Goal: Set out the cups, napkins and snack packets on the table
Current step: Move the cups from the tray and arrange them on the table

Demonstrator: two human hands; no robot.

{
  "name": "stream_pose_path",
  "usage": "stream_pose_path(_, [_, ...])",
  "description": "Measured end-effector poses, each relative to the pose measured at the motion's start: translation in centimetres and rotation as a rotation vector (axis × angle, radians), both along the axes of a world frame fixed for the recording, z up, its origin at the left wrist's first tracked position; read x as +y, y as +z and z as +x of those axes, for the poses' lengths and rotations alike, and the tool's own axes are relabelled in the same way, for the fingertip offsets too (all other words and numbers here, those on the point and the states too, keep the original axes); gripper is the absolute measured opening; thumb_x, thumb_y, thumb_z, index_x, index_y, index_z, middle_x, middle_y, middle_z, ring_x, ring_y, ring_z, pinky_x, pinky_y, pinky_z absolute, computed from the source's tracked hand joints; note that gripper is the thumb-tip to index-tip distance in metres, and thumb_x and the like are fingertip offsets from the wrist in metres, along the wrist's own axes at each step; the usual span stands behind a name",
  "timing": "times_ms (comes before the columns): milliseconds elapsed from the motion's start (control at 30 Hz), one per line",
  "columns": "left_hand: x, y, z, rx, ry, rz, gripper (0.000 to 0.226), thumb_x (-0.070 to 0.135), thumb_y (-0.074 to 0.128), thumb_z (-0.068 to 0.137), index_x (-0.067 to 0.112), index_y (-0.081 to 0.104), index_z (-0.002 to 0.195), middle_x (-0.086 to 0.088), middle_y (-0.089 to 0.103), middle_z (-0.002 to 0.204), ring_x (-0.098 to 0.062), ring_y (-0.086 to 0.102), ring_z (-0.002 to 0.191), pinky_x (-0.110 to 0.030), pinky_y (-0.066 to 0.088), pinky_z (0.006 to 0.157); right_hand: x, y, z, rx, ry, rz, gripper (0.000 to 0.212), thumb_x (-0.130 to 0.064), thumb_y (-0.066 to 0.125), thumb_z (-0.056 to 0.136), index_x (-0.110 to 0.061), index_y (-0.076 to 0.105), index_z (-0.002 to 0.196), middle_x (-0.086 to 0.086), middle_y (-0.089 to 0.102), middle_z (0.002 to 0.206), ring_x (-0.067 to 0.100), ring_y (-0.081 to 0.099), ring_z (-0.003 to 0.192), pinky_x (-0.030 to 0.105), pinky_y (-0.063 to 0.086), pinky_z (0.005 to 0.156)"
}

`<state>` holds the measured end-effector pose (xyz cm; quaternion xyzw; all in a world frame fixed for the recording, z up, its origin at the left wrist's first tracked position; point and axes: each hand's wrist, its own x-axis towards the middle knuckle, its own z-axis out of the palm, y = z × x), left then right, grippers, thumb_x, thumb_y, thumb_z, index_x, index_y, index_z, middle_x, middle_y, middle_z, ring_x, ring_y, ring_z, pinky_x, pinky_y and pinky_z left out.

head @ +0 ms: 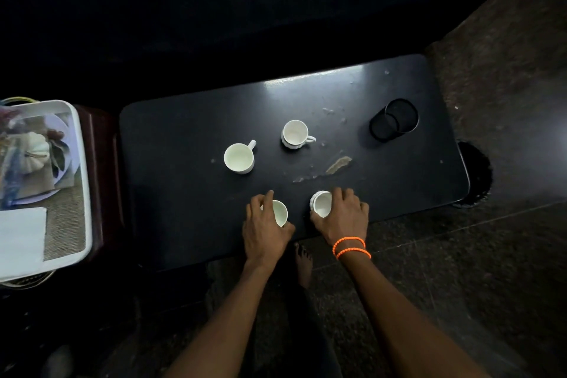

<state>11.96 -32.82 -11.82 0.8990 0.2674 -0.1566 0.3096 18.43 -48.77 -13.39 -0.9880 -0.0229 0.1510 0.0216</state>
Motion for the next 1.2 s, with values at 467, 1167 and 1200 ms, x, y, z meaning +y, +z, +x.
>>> stream_pose_path(467, [0.1,-0.6,-1.0,-0.013,-0.026,0.011,0.079,0.025,0.082,0.066,0.018,0.054,0.140,-0.001,0.053,0.129,-0.023,0.049,0.123,-0.042,0.055,0.087,-0.4,-0.1,-0.8,0.011,-0.001,0.037,0.066,-0.062,0.069,0.069,-0.014,0.061,0.114,0.008,0.063,0.105,0.032,0.064,0.092,0.042,0.047,0.081])
stream_pose_path(1167, [9.9,0.4,7.3,-0.200,0.151,0.138,0.092,0.044,0.079,0.074,0.018,0.036,0.152,-0.011,0.041,0.145,-0.032,0.042,0.128,-0.045,0.048,0.096,7.5,2.4,10.0,0.001,-0.227,0.368,0.055,-0.050,0.065,0.084,-0.014,0.054,0.124,0.017,0.066,0.119,0.040,0.063,0.110,0.045,0.051,0.087])
stream_pose_path(1200, [10.8,0.5,8.4,-0.154,0.086,0.109,0.093,0.042,0.080,0.073,0.022,0.036,0.153,-0.010,0.039,0.148,-0.032,0.040,0.131,-0.044,0.047,0.098,8.5,2.6,11.1,0.012,-0.280,0.389,0.056,-0.054,0.064,0.084,-0.015,0.053,0.123,0.017,0.068,0.116,0.041,0.065,0.108,0.045,0.051,0.084])
